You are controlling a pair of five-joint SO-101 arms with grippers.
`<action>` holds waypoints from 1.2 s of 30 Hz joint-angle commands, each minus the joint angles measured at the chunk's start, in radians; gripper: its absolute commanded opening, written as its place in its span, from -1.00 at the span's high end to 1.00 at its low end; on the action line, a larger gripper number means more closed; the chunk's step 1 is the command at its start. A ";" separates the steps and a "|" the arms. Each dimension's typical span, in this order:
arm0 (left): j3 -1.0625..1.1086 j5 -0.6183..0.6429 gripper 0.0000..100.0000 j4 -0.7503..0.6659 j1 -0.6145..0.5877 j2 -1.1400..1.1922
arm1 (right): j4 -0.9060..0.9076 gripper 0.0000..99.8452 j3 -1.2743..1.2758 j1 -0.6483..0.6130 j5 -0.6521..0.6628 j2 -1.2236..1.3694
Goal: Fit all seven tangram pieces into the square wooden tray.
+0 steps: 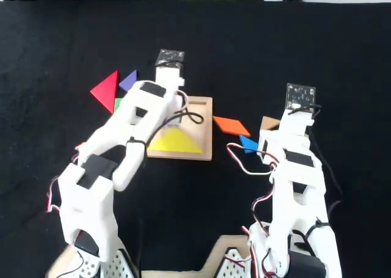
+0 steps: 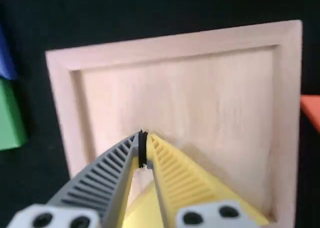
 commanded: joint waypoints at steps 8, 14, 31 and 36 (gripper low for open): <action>-0.054 0.133 0.93 -0.094 0.099 -0.006 | -0.017 0.98 -0.030 0.003 -0.006 -0.027; -0.021 0.132 0.93 -0.091 0.097 -0.006 | -0.017 0.98 -0.031 0.003 -0.006 -0.027; 0.016 0.137 0.93 0.031 0.105 -0.015 | -0.017 0.98 -0.031 0.002 -0.006 -0.027; 0.016 0.138 0.93 0.072 0.107 -0.015 | -0.017 0.98 -0.031 0.002 -0.006 -0.027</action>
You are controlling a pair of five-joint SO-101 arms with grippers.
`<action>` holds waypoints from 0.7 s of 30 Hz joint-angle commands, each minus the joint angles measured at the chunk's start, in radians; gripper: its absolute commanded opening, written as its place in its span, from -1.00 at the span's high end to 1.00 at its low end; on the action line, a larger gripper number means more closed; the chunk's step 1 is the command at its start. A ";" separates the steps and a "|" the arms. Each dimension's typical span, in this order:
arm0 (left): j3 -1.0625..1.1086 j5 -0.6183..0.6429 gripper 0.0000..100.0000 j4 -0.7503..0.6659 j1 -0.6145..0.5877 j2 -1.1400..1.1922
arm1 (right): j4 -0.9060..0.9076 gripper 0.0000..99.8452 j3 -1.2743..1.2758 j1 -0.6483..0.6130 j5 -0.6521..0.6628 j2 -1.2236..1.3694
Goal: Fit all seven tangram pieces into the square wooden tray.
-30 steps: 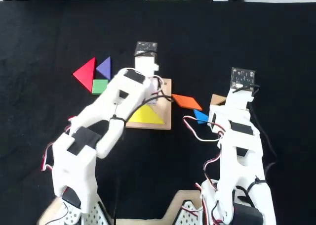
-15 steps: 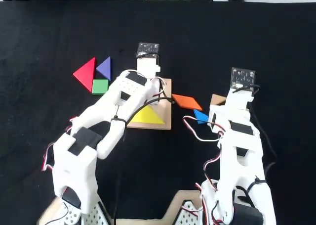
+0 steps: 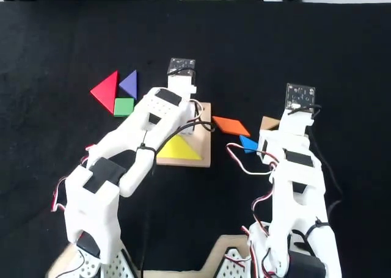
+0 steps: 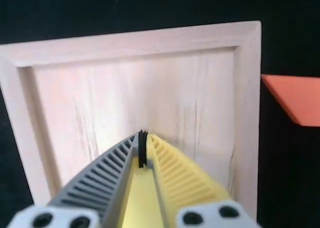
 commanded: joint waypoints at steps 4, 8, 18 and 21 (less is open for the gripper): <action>-0.002 0.012 0.93 0.061 0.010 -0.020 | -0.017 0.98 -0.031 0.002 -0.006 -0.027; -0.002 0.015 0.93 0.101 0.015 -0.020 | -0.017 0.98 -0.031 0.002 -0.006 -0.027; -0.087 0.077 0.93 0.203 0.015 -0.083 | -0.017 0.98 -0.031 0.002 -0.006 -0.025; -0.168 0.074 0.93 0.311 0.016 -0.193 | -0.017 0.98 -0.031 0.002 -0.006 -0.025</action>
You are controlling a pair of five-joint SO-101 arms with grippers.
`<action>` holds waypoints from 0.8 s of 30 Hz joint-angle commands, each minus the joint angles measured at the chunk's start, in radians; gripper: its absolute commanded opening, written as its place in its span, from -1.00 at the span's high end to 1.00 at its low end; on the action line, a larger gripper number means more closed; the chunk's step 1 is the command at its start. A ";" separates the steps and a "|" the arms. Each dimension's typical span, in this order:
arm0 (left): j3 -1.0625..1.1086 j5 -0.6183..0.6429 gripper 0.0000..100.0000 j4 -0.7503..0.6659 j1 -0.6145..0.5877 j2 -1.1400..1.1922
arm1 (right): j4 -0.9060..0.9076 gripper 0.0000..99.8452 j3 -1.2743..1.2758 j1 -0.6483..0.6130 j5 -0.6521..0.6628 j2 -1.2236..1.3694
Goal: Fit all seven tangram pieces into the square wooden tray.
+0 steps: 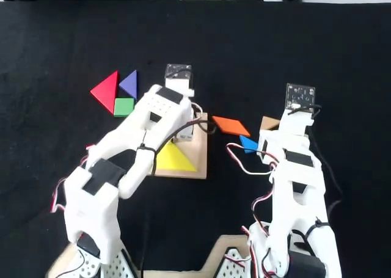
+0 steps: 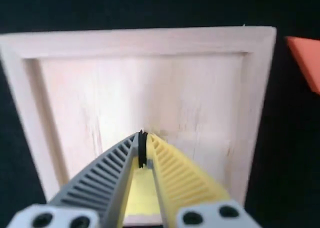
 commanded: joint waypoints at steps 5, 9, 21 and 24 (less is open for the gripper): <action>-0.219 -0.153 0.78 0.296 -0.074 -0.365 | -0.017 0.98 -0.030 0.002 -0.006 -0.025; -0.259 -0.328 0.68 0.381 -0.305 -0.517 | -0.017 0.98 -0.030 0.002 -0.006 -0.024; -0.117 -0.509 0.68 -0.272 -0.564 -0.258 | -0.075 0.98 -0.001 -0.031 -0.002 -0.021; -0.179 -0.416 0.68 -0.450 -0.556 -0.123 | -0.083 0.98 0.002 -0.031 0.000 -0.021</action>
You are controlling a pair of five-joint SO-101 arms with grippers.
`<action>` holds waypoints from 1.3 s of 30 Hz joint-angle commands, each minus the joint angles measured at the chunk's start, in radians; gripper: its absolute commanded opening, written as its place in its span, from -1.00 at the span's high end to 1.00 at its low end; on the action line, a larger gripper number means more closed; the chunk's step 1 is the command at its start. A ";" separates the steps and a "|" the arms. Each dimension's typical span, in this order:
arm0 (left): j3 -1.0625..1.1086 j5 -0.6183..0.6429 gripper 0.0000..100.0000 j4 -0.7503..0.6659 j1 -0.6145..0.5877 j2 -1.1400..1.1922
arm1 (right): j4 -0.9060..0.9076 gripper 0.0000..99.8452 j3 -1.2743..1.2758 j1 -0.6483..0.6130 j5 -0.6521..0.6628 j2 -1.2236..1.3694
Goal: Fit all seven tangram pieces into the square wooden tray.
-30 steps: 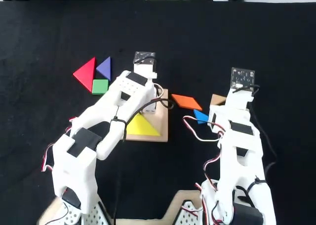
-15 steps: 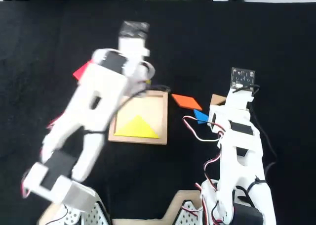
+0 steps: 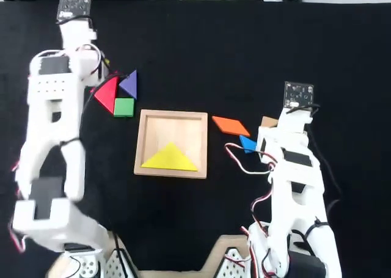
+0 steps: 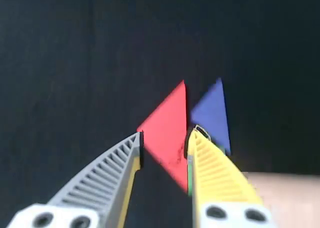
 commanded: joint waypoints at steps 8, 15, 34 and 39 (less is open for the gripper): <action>-0.367 0.173 0.67 -0.370 0.097 0.514 | -0.037 0.98 -0.002 -0.015 0.000 -0.021; -0.713 0.170 0.68 -0.368 0.117 0.825 | -0.037 0.98 -0.002 -0.015 0.002 -0.021; -1.460 0.014 0.68 0.279 0.085 1.260 | -0.037 0.98 -0.004 -0.017 0.002 -0.021; -1.610 0.012 0.67 0.499 0.071 1.269 | -0.038 0.98 -0.004 -0.017 0.002 -0.021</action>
